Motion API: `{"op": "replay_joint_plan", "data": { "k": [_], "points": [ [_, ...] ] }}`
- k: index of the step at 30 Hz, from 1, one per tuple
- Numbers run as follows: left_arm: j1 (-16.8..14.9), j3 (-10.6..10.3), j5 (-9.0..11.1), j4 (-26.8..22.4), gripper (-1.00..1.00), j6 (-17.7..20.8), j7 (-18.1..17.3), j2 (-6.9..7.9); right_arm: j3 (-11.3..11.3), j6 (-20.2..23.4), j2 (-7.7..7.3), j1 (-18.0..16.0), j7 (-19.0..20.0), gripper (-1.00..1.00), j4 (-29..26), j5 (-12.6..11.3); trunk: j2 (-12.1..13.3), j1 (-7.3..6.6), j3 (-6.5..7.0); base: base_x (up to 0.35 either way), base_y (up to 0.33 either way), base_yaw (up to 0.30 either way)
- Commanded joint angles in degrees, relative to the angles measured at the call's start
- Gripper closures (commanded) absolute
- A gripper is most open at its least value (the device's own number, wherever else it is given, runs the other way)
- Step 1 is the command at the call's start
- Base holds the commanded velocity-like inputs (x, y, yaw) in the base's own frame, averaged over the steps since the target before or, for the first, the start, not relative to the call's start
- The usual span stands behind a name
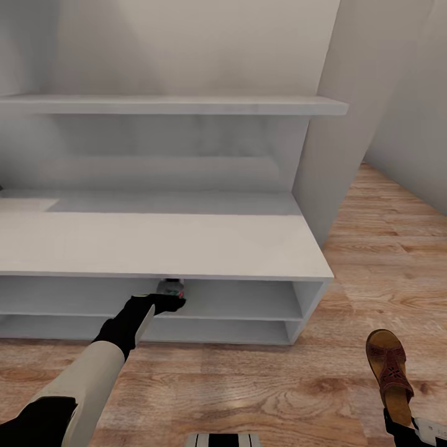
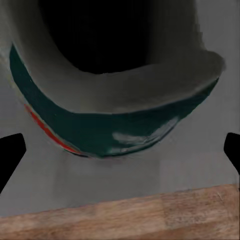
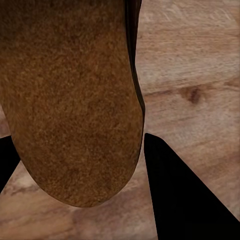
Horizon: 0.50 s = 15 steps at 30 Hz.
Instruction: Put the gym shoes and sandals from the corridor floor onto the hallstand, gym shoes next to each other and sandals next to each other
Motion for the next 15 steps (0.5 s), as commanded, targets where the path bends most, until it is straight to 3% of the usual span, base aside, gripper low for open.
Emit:
{"op": "replay_joint_plan", "data": {
  "k": [1, 8, 15],
  "points": [
    [-0.01, 0.06, -0.4, -0.09, -1.0, 0.25, -0.27, 0.01, -0.49, -0.17, 0.01, -0.07, 0.54, 1.0, 0.01, 0.07, -0.02, -0.01, -0.04, 0.0, 0.0, 0.0],
    [0.03, 0.23, -0.35, -0.11, -1.0, 0.06, -0.28, 0.09, -0.49, -0.17, 0.01, -0.07, 0.54, 1.0, 0.0, 0.07, -0.02, -0.01, -0.04, -0.017, 0.0, 0.0],
    [0.07, 0.33, -0.35, -0.09, -1.0, -0.04, -0.28, 0.27, -0.49, -0.17, 0.01, -0.07, 0.54, 1.0, 0.03, 0.07, -0.02, -0.01, -0.04, -0.267, 0.0, 0.0]
  ]
}}
